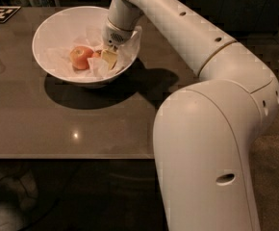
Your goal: Pick apple from white bowl
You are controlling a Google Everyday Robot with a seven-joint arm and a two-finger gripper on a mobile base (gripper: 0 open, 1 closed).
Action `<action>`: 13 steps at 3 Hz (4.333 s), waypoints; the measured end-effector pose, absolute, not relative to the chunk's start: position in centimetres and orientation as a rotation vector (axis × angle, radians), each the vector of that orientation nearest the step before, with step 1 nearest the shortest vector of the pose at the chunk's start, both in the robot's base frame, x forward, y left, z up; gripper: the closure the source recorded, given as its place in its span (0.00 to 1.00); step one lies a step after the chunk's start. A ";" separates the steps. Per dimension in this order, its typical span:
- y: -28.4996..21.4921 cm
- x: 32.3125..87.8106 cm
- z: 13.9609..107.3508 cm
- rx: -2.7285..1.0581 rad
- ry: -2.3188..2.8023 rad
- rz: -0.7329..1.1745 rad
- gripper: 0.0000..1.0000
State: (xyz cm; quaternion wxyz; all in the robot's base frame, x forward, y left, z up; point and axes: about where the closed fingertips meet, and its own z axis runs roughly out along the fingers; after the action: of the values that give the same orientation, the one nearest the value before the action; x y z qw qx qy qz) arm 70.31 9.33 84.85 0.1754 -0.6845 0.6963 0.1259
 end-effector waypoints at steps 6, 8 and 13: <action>10.2 68.5 86.9 -1.954 1.938 0.329 0.00; 10.3 68.5 87.0 -1.955 1.937 0.328 0.18; 10.6 68.3 86.3 -1.954 1.928 0.349 1.00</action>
Offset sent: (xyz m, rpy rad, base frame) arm 0.0000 0.0000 0.0000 0.0000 0.0000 0.0000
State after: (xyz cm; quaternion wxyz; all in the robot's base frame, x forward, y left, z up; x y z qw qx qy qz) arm 68.27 10.56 86.26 0.1862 -0.6940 0.6844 0.1240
